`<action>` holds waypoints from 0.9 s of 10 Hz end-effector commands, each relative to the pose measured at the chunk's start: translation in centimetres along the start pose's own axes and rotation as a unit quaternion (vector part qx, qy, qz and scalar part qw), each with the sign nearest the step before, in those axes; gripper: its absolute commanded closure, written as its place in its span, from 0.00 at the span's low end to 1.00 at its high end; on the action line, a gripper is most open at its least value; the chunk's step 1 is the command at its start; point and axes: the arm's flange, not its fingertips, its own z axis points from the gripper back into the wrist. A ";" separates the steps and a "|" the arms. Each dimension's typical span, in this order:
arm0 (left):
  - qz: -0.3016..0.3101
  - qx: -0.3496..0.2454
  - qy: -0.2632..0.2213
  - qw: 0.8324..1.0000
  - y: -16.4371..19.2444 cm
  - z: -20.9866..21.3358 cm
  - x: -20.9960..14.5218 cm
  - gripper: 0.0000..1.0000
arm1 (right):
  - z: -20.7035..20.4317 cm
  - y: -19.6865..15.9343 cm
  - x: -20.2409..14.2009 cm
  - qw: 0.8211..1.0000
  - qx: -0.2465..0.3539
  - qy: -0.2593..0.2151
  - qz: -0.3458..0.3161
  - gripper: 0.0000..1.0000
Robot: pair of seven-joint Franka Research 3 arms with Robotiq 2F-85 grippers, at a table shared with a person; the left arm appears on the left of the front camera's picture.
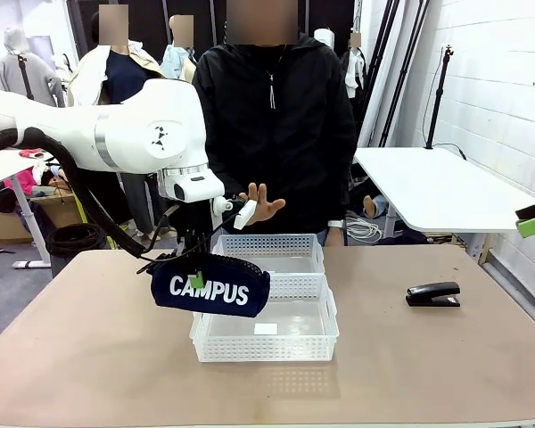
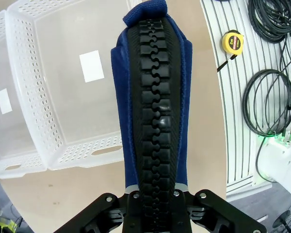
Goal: Distribute items into two baskets.
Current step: Move the picked Pencil pouch towards the Organizing basket indicated by the person, stopping as directed, then place the picked Pencil pouch into the Organizing basket as instructed by the person.
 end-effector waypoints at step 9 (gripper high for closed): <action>0.001 0.004 -0.001 1.000 0.0 0.2 0.0 1.00 | -0.1 -0.1 0.1 1.000 0.005 -0.011 0.004 0.00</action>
